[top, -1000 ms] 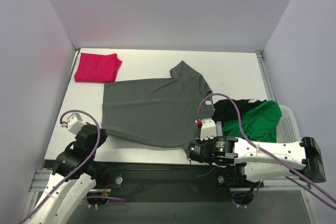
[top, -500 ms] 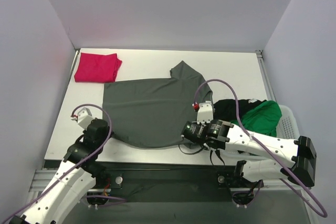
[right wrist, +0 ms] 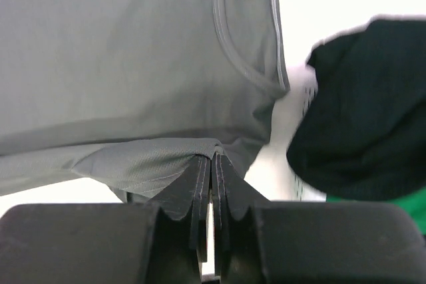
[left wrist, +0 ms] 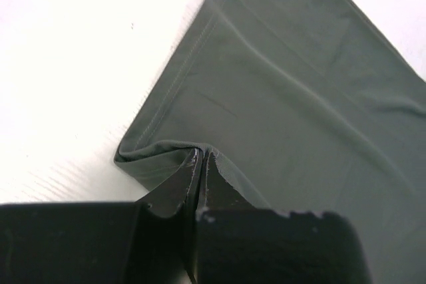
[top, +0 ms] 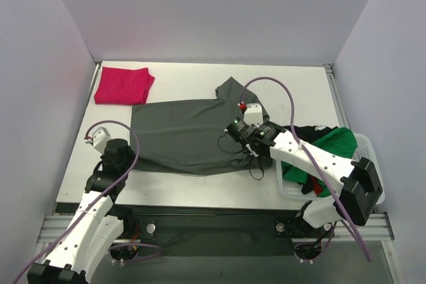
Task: Fold and stack the t-shirts
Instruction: Fold the flattened tshirt in 1/3 of the way
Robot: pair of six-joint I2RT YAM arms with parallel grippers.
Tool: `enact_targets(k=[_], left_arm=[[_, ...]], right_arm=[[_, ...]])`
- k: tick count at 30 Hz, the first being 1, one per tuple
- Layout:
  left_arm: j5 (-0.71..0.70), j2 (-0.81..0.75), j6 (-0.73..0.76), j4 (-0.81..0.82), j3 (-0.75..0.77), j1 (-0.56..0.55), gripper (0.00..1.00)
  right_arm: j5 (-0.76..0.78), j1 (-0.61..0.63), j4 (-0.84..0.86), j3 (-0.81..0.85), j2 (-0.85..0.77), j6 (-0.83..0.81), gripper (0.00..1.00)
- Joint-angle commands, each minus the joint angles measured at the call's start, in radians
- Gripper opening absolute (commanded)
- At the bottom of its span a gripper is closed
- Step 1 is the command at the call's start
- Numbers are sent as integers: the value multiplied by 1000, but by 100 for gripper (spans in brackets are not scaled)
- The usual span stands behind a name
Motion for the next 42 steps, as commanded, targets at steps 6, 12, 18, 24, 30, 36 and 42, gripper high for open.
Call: enact_targets(k=[6,12,18,24,30,36,42], left_arm=[[156,124,90,231,-1,136,0],[232,243,117,316,10,222,0],[285,366,125,403,10,289,0],[334,475,143,480,31,323,0],[357,540,159,517,59,334,0],[342,604,176,511,105,335,0],[328,627,198,466,139,338,30]], right_arm=[[-31,-132,23,187,146,-167,0],[-72,-219,25,316,272,-227,0],[-94,-254,23,429,402,-276,0],[-103,-274,20,495,490,-294,0],[-112,-291,14,529,541,-302,0],[-131,-314,-11,586,596,-310,0],[-162,-328,-35,685,671,-351,43]])
